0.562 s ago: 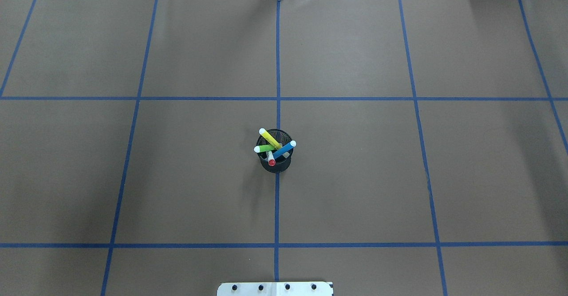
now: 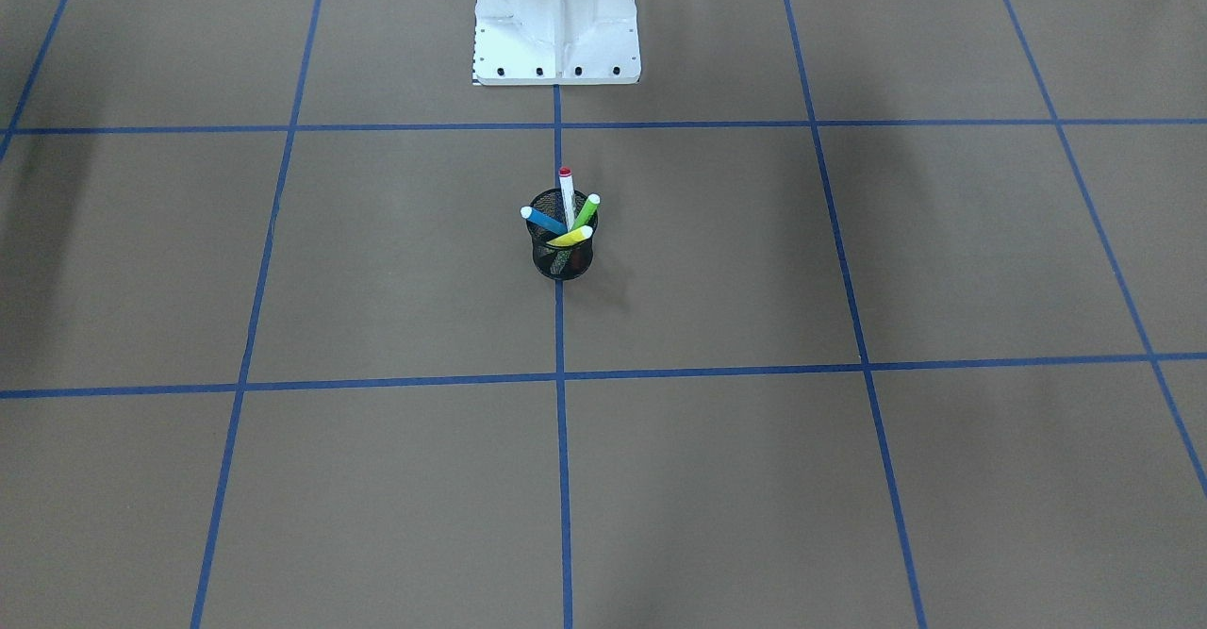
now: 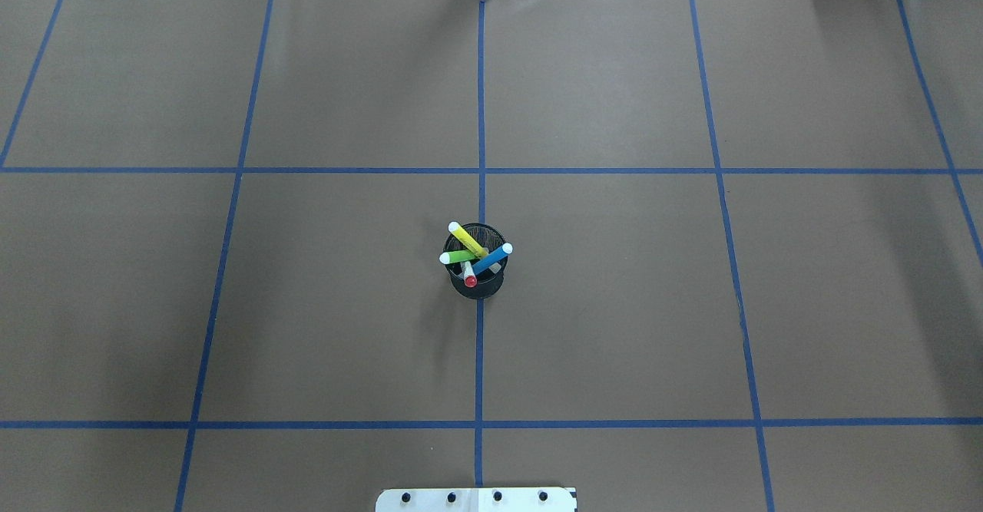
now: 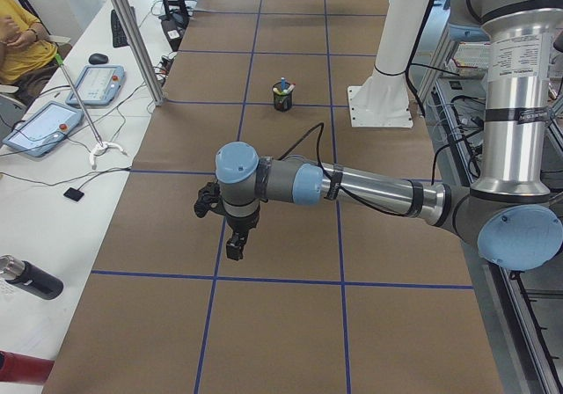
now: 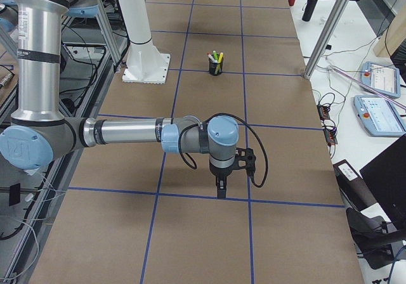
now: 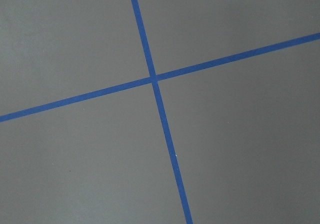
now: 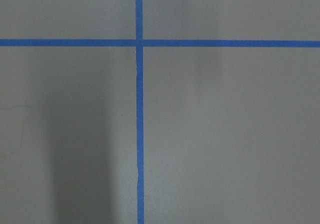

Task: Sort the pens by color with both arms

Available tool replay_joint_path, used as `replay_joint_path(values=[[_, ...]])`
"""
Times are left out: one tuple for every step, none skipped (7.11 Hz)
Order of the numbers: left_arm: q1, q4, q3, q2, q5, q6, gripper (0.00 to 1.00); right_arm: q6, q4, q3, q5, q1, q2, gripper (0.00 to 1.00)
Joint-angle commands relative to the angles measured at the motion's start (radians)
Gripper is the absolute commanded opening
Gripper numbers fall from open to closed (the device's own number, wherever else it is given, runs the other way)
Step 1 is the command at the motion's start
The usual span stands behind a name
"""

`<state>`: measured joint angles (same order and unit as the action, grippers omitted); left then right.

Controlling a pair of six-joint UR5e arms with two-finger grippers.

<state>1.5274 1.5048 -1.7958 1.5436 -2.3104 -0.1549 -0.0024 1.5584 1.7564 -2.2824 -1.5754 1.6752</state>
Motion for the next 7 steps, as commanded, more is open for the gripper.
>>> replay_joint_path(values=[[-0.003, -0.005, 0.010, 0.083, 0.000, 0.009, 1.00, 0.078, -0.084, -0.017, -0.005, 0.002, -0.020, 1.00], [-0.004, 0.000, 0.012, 0.090, -0.001, 0.009, 1.00, 0.131, -0.090, -0.021, -0.008, 0.012, -0.032, 1.00], [-0.004, -0.003, 0.012, 0.101, -0.003, 0.027, 1.00, 0.116, -0.122, -0.031, -0.032, 0.012, -0.037, 1.00], [-0.004, -0.002, 0.006, 0.105, -0.015, 0.029, 1.00, 0.110, -0.133, -0.050, -0.087, 0.012, -0.038, 1.00], [-0.004, 0.026, 0.006, 0.105, -0.038, 0.029, 1.00, 0.117, -0.186, -0.052, -0.133, 0.017, -0.041, 1.00], [-0.007, 0.101, 0.007, 0.102, -0.038, 0.070, 1.00, 0.119, -0.201, -0.045, -0.194, 0.021, -0.043, 1.00], [-0.019, 0.136, 0.012, 0.107, -0.038, 0.143, 1.00, 0.131, -0.201, -0.010, -0.212, 0.062, -0.061, 1.00]])
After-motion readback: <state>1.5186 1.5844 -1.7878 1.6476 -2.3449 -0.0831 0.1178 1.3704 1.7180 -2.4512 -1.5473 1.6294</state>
